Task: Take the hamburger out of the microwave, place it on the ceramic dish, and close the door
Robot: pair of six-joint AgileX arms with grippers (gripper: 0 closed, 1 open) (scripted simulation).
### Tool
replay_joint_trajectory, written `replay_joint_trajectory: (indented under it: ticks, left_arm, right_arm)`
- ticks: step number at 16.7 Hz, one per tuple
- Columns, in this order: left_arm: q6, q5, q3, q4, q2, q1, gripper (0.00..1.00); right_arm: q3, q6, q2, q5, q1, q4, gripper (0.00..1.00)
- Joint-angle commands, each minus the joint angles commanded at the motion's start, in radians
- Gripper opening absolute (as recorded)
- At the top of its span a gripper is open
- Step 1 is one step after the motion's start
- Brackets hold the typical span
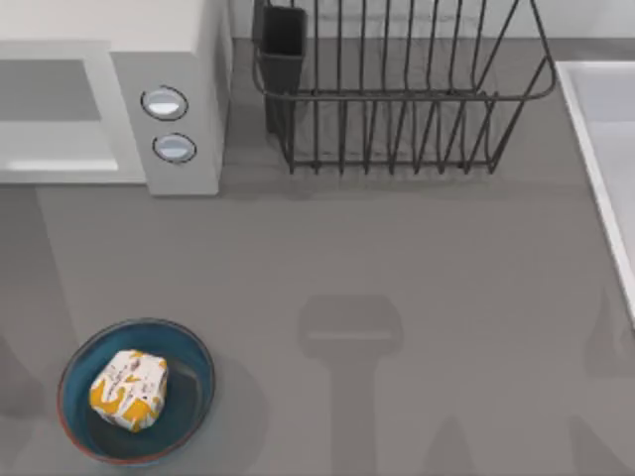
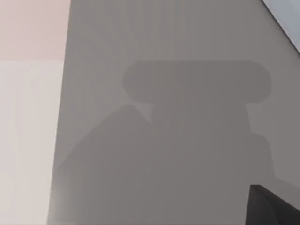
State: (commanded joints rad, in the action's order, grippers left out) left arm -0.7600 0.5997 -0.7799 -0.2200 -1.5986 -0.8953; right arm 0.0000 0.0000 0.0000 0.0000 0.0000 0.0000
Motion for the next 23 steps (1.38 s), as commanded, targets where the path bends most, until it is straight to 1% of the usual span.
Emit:
replay_joint_trajectory:
  ticks: [2, 6, 8, 10, 13, 15, 17, 21, 23]
  left_arm:
    - [0.019, -0.008, 0.030, 0.019, 0.029, 0.017, 0.00]
    - [0.019, -0.004, 0.031, 0.017, 0.026, 0.011, 0.00]
    - [0.035, -0.016, 0.048, 0.024, 0.043, 0.028, 0.00]
    - [0.092, -0.051, 0.104, 0.044, 0.102, 0.086, 0.00]
    - [0.212, -0.122, 0.218, 0.087, 0.243, 0.220, 0.00]
    - [0.280, -0.164, 0.285, 0.112, 0.312, 0.289, 0.00]
    - [0.306, -0.183, 0.311, 0.124, 0.339, 0.316, 0.00]
    - [0.309, -0.181, 0.310, 0.122, 0.336, 0.315, 0.00]
    - [0.340, -0.209, 0.320, 0.124, 0.351, 0.351, 0.00]
  right_arm:
    - [0.000, 0.000, 0.000, 0.000, 0.000, 0.000, 1.00]
    - [0.000, 0.000, 0.000, 0.000, 0.000, 0.000, 1.00]
    - [0.000, 0.000, 0.000, 0.000, 0.000, 0.000, 1.00]
    - [0.000, 0.000, 0.000, 0.000, 0.000, 0.000, 1.00]
    - [0.000, 0.000, 0.000, 0.000, 0.000, 0.000, 1.00]
    - [0.000, 0.000, 0.000, 0.000, 0.000, 0.000, 1.00]
    - [0.000, 0.000, 0.000, 0.000, 0.000, 0.000, 1.00]
    - [0.000, 0.000, 0.000, 0.000, 0.000, 0.000, 1.00]
    - [0.000, 0.000, 0.000, 0.000, 0.000, 0.000, 1.00]
